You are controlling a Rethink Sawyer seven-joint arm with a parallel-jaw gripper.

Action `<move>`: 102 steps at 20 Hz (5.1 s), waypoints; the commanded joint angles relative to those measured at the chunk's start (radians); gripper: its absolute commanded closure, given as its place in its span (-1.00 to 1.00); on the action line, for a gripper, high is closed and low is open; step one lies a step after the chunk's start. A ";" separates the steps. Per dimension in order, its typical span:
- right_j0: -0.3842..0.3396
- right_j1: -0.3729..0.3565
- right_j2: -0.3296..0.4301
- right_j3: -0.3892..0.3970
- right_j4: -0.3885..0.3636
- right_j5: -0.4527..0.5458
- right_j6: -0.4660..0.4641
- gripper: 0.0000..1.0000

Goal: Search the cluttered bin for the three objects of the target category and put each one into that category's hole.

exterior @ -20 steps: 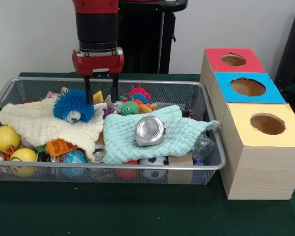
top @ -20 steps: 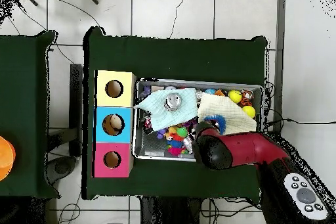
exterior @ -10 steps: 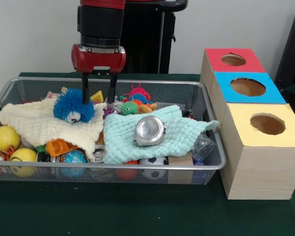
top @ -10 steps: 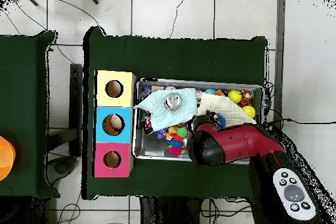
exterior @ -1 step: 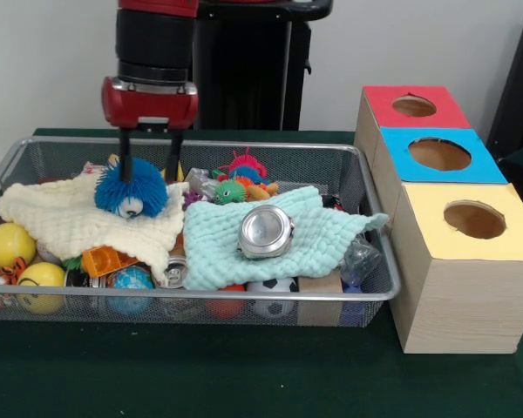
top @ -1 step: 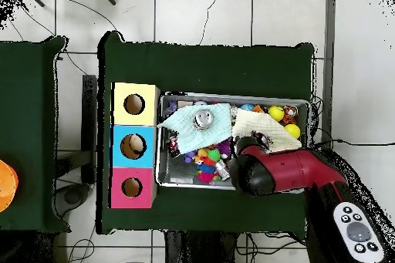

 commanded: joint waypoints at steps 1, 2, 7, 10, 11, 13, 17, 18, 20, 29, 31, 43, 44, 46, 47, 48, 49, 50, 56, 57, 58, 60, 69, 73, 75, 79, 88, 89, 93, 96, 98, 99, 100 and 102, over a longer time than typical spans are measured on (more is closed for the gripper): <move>-0.061 0.070 0.024 -0.114 -0.088 0.085 -0.146 -1.00; -0.058 0.082 0.019 -0.122 -0.099 0.080 -0.142 -1.00; -0.075 0.151 0.023 -0.159 -0.128 0.076 -0.143 -1.00; -0.111 0.198 0.053 -0.186 -0.095 0.148 -0.194 -1.00; -0.115 0.212 0.055 -0.193 -0.095 0.151 -0.196 -1.00; -0.117 0.237 0.055 -0.206 -0.102 0.149 -0.196 -1.00; -0.113 0.267 0.055 -0.211 -0.105 0.150 -0.193 -1.00; -0.123 0.283 0.065 -0.210 -0.093 0.160 -0.201 -1.00; -0.130 0.318 0.070 -0.220 -0.094 0.155 -0.205 -1.00; -0.136 0.415 0.089 -0.298 -0.127 0.140 -0.237 -1.00; -0.132 0.425 0.089 -0.302 -0.135 0.121 -0.226 -1.00; -0.008 0.348 -0.048 -0.206 -0.187 -0.162 0.088 1.00; 0.021 0.331 -0.079 -0.199 -0.194 -0.194 0.117 1.00; 0.152 0.294 -0.235 -0.207 -0.196 -0.331 0.208 1.00; 0.178 0.277 -0.277 -0.193 -0.167 -0.384 0.219 1.00; 0.137 0.244 -0.225 -0.154 -0.162 -0.351 0.186 1.00; 0.122 0.201 -0.207 -0.117 -0.150 -0.358 0.170 1.00; 0.106 0.158 -0.190 -0.081 -0.138 -0.365 0.154 1.00; -0.152 -0.072 0.137 0.160 0.067 -0.099 0.032 1.00; -0.169 -0.097 0.156 0.181 0.109 -0.061 0.024 1.00; -0.188 -0.120 0.181 0.202 0.139 -0.040 0.017 1.00; -0.202 -0.161 0.199 0.235 0.188 -0.008 0.014 1.00; -0.230 -0.250 0.243 0.308 0.288 0.040 0.012 1.00; -0.239 -0.259 0.250 0.322 0.298 0.027 0.014 1.00; -0.239 -0.274 0.251 0.334 0.305 0.027 0.017 1.00; -0.250 -0.327 0.280 0.367 0.352 0.047 0.013 1.00; -0.270 -0.390 0.326 0.397 0.440 0.107 -0.017 1.00; -0.270 -0.382 0.324 0.396 0.435 0.104 -0.018 1.00; -0.268 -0.356 0.317 0.381 0.416 0.104 -0.022 1.00; -0.277 -0.350 0.325 0.377 0.415 0.105 -0.025 1.00; -0.277 -0.332 0.323 0.363 0.408 0.107 -0.026 1.00; -0.276 -0.320 0.318 0.358 0.400 0.104 -0.026 1.00; -0.275 -0.306 0.313 0.351 0.392 0.099 -0.025 1.00; -0.282 -0.286 0.311 0.344 0.381 0.090 -0.028 1.00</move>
